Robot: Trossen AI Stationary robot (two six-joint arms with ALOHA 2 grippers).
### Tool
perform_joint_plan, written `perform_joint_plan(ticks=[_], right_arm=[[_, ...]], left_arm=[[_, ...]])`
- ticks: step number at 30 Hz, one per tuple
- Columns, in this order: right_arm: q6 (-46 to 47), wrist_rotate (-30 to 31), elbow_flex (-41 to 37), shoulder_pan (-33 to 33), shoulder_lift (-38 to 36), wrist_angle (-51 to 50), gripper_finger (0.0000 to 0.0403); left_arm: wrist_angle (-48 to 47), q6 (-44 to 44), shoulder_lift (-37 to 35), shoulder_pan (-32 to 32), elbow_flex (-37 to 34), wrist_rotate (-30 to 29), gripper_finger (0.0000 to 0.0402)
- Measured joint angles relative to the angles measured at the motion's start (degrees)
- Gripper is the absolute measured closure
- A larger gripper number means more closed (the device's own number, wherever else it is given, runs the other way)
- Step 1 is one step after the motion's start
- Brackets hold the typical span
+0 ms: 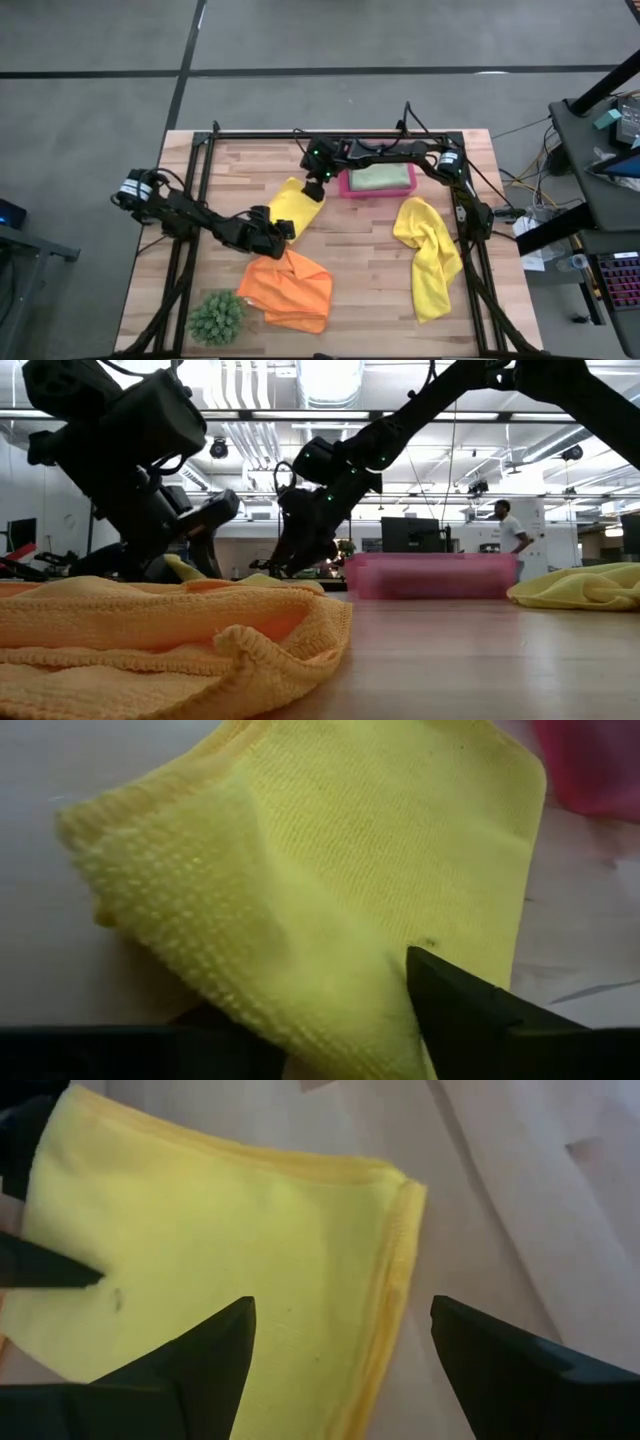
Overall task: Fold microfiber towels
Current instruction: Put the top folded yellow microfiber cloth into the red bin
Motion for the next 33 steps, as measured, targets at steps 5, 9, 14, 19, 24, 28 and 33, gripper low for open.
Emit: perform_joint_plan(ticks=[5,9,14,19,24,28,33], right_arm=[[-0.34,0.44,-1.2,0.1,0.0,1.08,0.0113],[-0.39,0.46,-1.23,0.38,0.0,2.5,0.0113],[-0.16,0.43,-1.28,1.17,1.7,4.27,0.0113],[0.6,0.35,-1.32,1.38,3.39,4.59,0.0117],[0.69,0.09,-1.26,1.44,4.19,4.95,0.0125],[0.77,-2.48,-1.23,1.96,4.4,5.32,0.0125],[2.47,-5.92,-1.23,2.74,4.61,6.24,0.016]], left_arm=[[-0.36,1.2,0.04,0.0,-0.09,-0.23,0.0272],[-0.43,1.25,0.09,0.0,-0.13,-0.58,0.0306],[-0.53,1.51,0.13,0.0,-0.19,-0.73,0.0342],[-0.43,2.36,0.15,0.0,-0.42,-1.02,0.0365],[-0.4,3.02,0.15,0.0,-0.46,-1.38,0.0373],[-0.36,4.93,0.15,0.0,-0.46,-1.47,0.0373],[-0.36,6.78,0.15,0.0,-0.46,-1.6,0.0373]])
